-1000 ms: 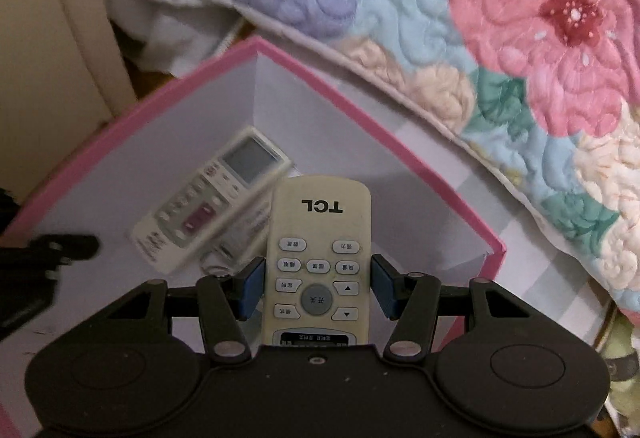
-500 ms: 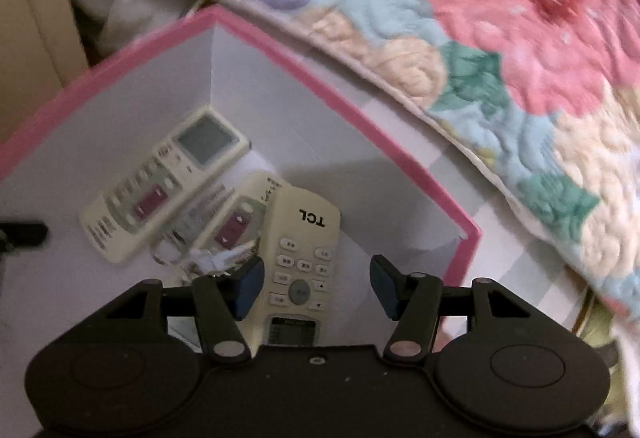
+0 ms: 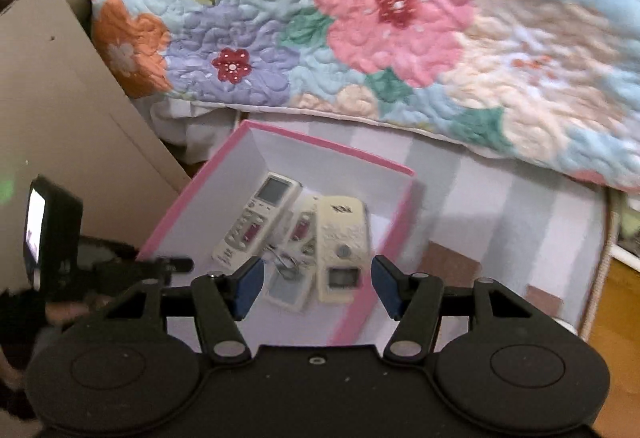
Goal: Organize rigid objects
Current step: 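Grasp the white plastic card on the rug with the right tool, then carry the white card into the box and open the right tool, then grasp the white charger plug on the rug with the right tool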
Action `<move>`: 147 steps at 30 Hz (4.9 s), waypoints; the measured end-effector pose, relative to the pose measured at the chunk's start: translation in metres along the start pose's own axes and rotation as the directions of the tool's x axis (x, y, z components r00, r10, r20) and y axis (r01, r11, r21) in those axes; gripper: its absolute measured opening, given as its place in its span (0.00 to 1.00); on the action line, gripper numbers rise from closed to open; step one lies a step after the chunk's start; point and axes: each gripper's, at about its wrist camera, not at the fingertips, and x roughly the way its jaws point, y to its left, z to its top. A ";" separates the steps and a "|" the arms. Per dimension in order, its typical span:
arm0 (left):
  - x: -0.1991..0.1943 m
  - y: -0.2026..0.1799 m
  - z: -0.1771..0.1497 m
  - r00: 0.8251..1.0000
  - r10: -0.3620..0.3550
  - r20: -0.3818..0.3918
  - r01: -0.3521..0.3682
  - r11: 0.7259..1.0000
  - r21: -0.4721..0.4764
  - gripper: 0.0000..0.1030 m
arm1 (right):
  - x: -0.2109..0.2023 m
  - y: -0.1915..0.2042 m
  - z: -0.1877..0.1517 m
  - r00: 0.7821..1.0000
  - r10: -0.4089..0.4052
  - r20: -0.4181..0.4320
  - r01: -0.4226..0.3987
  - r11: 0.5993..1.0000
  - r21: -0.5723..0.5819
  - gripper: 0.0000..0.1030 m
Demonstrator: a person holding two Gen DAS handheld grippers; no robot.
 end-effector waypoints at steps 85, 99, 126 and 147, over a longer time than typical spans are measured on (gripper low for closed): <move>-0.008 0.009 -0.004 0.997 -0.067 0.027 0.067 0.998 -0.001 0.06 | 0.139 0.115 -0.018 0.906 0.156 -0.392 -0.388 0.674 -0.629 0.42; -0.008 0.010 -0.004 0.997 -0.074 0.026 0.075 0.997 -0.003 0.07 | 0.158 0.122 -0.018 0.911 0.131 -0.391 -0.386 0.607 -0.695 0.44; -0.007 0.000 -0.001 1.000 -0.021 0.002 0.021 0.999 0.025 0.05 | -0.029 -0.008 -0.085 0.996 0.078 0.033 -0.078 0.997 0.006 0.51; -0.004 -0.003 -0.002 1.000 0.006 -0.003 -0.006 0.999 0.034 0.05 | 0.014 -0.141 -0.165 0.924 -0.241 -0.299 0.372 0.752 0.545 0.67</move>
